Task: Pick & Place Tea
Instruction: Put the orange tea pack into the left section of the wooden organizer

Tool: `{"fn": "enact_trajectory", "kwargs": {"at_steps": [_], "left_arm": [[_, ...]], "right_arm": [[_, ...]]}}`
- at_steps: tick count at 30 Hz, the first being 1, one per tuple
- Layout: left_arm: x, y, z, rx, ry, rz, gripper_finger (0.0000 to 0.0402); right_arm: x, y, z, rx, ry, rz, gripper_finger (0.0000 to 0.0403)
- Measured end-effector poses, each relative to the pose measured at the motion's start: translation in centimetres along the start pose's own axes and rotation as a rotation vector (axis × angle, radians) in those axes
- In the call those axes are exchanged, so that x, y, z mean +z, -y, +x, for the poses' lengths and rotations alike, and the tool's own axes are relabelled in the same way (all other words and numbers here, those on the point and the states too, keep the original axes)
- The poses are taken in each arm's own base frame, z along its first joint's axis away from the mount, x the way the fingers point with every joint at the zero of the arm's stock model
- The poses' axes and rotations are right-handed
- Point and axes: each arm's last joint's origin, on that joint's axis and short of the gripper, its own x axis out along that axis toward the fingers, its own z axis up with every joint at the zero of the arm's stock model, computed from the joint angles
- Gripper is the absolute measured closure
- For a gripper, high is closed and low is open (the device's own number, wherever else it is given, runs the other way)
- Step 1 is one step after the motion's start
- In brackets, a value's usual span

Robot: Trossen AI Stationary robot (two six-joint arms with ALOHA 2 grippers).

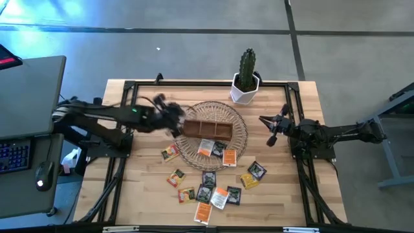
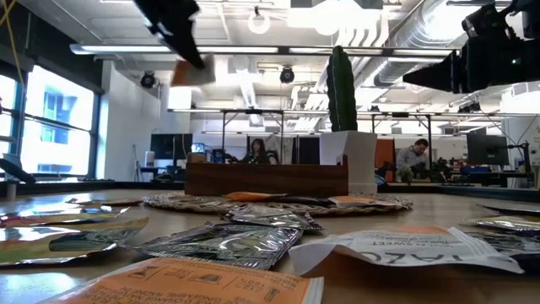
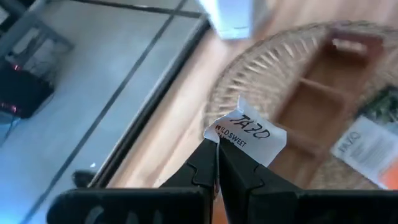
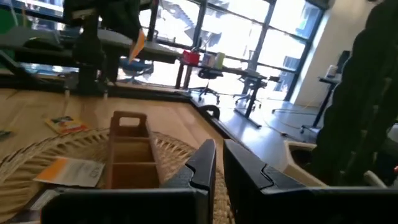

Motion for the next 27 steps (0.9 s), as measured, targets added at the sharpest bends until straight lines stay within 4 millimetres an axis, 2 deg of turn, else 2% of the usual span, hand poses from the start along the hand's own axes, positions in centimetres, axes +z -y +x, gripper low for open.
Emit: {"fn": "enact_trajectory", "kwargs": {"at_steps": [2,4,9,15,18,27], "left_arm": [[-0.2,-1.7,-0.9,0.016,0.032,-0.065,0.0392],[-1.5,-2.9,-1.1,0.026,0.035,-0.093,0.0392],[-5.2,-3.9,0.5,0.008,0.131,-0.232,0.0392],[-8.4,-2.7,4.3,-0.157,0.356,-0.410,0.0392],[-9.0,-2.0,5.9,-0.211,0.445,-0.479,0.0392],[-10.0,1.1,10.3,-0.305,0.405,-0.599,0.0392]], "right_arm": [[0.1,0.0,0.0,-0.006,0.011,-0.001,0.0375],[0.3,0.1,0.0,-0.006,0.024,0.005,0.0375],[0.8,0.2,0.0,-0.001,0.081,0.000,0.0375],[1.6,0.3,-0.1,0.021,0.170,0.001,0.0375],[1.8,0.4,-0.1,-0.007,0.178,0.011,0.0375],[1.8,0.3,0.0,-0.013,0.176,-0.011,0.0375]]}}
